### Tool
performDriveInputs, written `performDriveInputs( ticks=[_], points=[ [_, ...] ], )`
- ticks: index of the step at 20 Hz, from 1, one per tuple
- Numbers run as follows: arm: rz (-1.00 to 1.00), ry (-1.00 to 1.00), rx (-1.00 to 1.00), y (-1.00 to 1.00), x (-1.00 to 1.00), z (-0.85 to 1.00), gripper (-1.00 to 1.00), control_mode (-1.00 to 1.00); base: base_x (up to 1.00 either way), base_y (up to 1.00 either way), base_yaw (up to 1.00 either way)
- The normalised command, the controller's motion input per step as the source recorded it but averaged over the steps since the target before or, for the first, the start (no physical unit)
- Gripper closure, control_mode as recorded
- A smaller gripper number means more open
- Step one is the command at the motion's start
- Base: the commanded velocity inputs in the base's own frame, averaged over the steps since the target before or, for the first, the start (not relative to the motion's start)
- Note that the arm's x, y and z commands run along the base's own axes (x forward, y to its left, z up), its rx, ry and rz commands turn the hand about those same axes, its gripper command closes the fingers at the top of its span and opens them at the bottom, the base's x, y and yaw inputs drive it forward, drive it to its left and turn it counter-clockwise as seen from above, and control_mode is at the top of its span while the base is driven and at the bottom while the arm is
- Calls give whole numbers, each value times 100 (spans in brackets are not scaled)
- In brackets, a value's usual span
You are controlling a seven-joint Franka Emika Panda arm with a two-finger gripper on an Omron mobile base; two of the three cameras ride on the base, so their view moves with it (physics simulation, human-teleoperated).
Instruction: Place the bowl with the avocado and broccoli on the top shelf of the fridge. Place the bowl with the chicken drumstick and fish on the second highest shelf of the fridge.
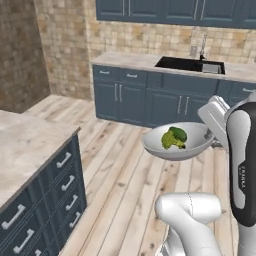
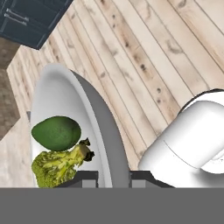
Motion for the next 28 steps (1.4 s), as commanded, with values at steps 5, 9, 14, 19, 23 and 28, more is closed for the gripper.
performDriveInputs(
  ticks=[5, 9, 14, 19, 23, 28],
  points=[
    [0, 0, 0, 0, 0, 0, 100, 100, 56, 1, -42],
    [0, 0, 0, 0, 0, 0, 100, 100, 73, 1, -50],
    [0, 0, 0, 0, 0, 0, 100, 100, 90, 29, -52],
    [0, 0, 0, 0, 0, 0, 100, 100, 90, 40, -46],
    [0, 0, 0, 0, 0, 0, 100, 100, 79, 41, -47],
    [0, 0, 0, 0, 0, 0, 100, 100, 55, 21, -67]
  ],
)
